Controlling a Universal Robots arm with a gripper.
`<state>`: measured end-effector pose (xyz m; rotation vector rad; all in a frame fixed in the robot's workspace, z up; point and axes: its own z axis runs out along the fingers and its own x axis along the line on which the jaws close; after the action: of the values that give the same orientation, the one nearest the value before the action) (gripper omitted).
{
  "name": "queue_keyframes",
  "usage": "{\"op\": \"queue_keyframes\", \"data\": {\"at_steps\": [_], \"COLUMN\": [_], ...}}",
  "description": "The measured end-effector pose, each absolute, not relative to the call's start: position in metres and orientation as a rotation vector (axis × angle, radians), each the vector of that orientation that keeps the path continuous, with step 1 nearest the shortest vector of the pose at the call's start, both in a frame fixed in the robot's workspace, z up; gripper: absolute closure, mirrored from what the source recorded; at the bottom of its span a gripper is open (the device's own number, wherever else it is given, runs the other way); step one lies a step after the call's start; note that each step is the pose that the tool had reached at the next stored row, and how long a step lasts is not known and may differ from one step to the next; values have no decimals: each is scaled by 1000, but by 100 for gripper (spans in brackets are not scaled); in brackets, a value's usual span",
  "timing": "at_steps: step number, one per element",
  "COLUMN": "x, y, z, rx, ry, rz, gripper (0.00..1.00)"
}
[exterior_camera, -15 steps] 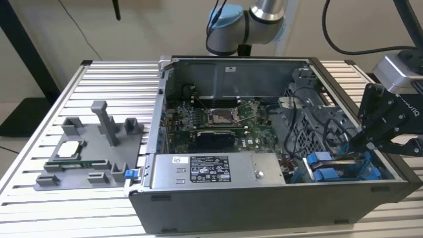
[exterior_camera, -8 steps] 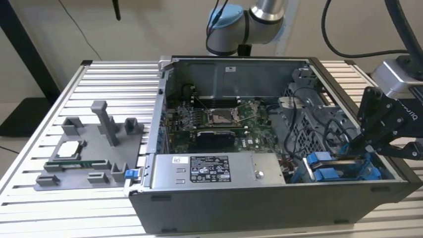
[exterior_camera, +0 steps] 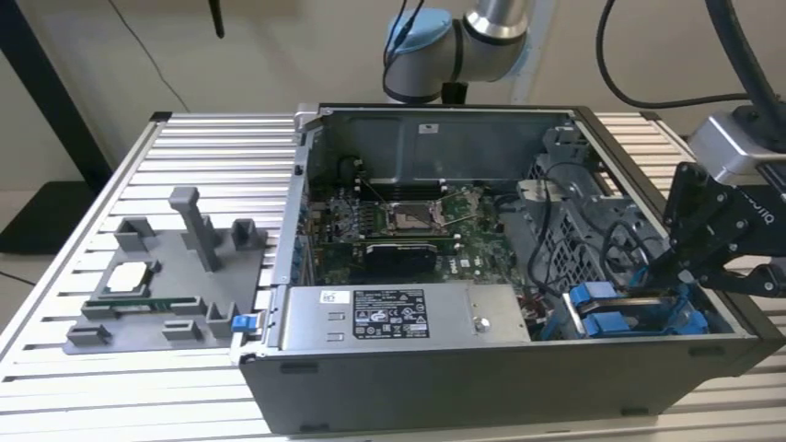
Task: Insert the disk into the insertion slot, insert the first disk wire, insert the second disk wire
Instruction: 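Insert the first disk wire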
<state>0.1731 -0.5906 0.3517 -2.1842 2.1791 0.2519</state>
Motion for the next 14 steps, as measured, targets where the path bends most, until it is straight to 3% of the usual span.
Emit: {"op": "queue_keyframes", "data": {"at_steps": [14], "x": [171], "y": [-587], "z": [349], "rx": [-2150], "ry": [2204], "rz": [243], "gripper": [100]}}
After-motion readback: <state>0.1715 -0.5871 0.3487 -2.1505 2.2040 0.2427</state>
